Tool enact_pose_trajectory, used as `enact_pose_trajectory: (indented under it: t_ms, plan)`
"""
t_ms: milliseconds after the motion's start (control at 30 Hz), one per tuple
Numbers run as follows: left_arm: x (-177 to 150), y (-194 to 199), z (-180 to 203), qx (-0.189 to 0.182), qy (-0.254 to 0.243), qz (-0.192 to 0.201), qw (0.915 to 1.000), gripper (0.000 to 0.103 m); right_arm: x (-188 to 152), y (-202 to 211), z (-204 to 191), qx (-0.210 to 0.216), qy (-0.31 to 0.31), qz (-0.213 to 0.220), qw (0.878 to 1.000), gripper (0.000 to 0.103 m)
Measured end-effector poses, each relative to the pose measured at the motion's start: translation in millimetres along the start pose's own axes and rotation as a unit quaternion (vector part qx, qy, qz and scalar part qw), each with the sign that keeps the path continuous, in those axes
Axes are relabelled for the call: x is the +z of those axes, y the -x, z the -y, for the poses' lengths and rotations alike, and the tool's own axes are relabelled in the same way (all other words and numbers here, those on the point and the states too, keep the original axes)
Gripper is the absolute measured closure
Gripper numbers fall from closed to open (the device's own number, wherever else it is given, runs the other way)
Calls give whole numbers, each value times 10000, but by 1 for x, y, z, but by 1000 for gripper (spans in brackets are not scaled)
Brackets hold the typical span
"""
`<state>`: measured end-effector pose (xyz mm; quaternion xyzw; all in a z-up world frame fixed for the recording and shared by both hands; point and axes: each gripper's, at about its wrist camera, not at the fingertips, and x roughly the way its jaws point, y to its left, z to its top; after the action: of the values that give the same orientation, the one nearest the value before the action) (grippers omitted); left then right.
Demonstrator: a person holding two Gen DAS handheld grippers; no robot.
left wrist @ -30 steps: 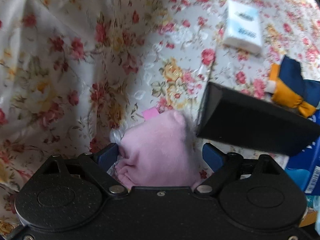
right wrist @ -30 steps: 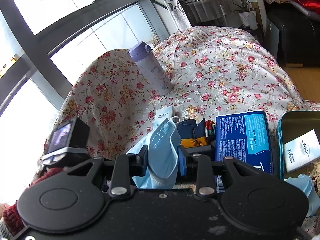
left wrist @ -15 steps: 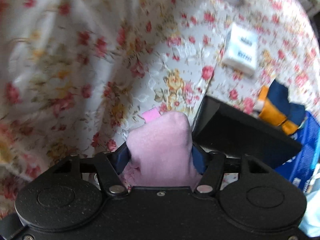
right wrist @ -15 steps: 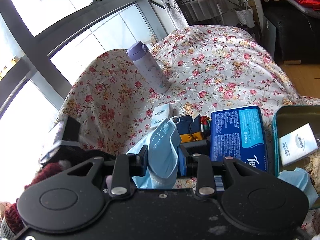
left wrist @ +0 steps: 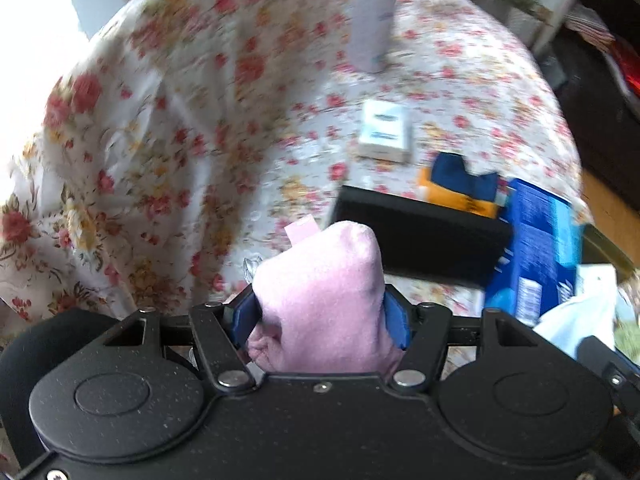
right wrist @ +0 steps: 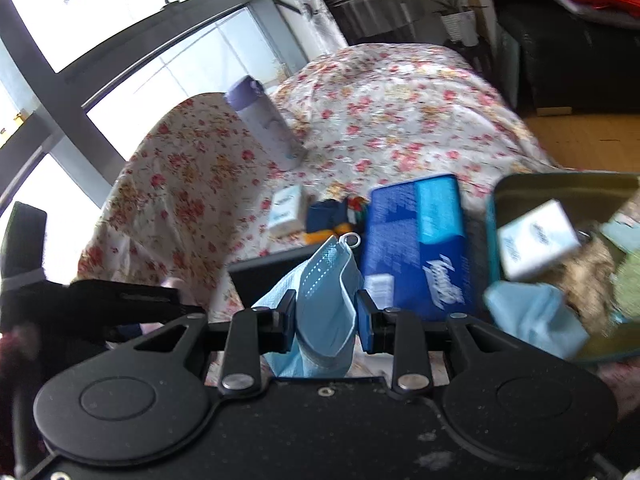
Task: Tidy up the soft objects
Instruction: 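Carry the pink pouch and blue mask over the tin tray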
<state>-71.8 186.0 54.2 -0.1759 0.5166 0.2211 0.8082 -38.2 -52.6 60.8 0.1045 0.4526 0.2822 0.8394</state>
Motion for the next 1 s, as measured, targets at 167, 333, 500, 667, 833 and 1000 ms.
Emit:
enact_pose_trajectory:
  t_ms: [167, 333, 500, 667, 833, 1000]
  plan:
    - [-8, 24, 44, -256, -610, 309, 9973, 43, -14, 24, 30, -392, -162, 168, 9990, 73]
    - [-7, 38, 93, -775, -1145, 394, 9896, 43, -12, 43, 66, -941, -403, 509, 9934, 73]
    - [-2, 37, 140, -1038, -1563, 424, 9813, 43, 5, 51, 104, -1291, -783, 830, 9850, 73]
    - [1, 37, 181, -1253, -1881, 438, 9731, 43, 22, 56, 140, -1749, -1118, 1241, 9703, 73]
    - [3, 34, 215, -1385, -2187, 491, 9647, 43, 28, 57, 177, -2249, -1584, 1697, 9463, 73]
    - [3, 28, 247, -1490, -2463, 519, 9563, 43, 21, 55, 202, -2523, -1954, 2105, 9240, 73]
